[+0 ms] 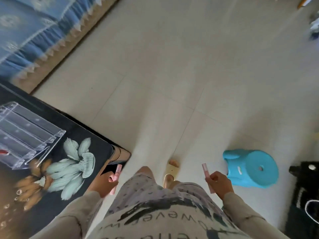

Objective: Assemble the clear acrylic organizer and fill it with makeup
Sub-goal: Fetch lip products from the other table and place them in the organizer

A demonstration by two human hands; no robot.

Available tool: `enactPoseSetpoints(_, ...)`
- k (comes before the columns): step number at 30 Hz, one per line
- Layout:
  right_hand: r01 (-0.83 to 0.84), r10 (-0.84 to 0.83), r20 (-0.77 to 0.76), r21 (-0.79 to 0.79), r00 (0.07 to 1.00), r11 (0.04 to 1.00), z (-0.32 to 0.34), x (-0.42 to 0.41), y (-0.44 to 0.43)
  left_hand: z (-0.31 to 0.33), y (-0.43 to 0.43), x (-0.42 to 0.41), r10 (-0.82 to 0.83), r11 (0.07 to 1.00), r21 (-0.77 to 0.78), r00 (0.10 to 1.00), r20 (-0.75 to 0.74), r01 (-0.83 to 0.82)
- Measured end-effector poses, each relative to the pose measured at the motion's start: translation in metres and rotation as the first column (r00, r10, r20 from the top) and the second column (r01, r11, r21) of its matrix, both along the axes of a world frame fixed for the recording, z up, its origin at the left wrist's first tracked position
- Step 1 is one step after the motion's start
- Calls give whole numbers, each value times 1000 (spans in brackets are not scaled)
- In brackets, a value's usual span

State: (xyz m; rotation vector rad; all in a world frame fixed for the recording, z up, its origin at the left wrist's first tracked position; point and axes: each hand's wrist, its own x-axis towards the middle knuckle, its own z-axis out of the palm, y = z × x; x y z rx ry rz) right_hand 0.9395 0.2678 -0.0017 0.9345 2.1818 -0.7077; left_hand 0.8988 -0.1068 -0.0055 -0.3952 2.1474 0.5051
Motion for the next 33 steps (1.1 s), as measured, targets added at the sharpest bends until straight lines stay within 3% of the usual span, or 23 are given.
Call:
enactPoseSetpoints(3, -122, 122, -36, 11, 992, 992, 8, -61, 28, -2, 14, -4, 156, 988, -19, 988, -6, -156)
enactPoseSetpoints(7, -169, 166, -79, -24, 983, 985, 11, -128, 40, -10, 27, -7, 330, 944, -30, 944, 24, -329)
enactPoseSetpoints(14, -266, 263, -37, -91, 964, 960, 1, -219, 18, -22, 25, -61, 459, 888, -40, 888, 26, -458)
enactPoseSetpoints(26, -358, 358, 28, -17, 933, 934, 4, -357, -57, 6, -42, -211, 581, 813, -14, 812, -61, -582)
enactPoseSetpoints(33, -505, 506, 46, -18, 861, 863, 10, -450, -112, 12, -78, -260, 705, 705, 10, 700, -113, -709)
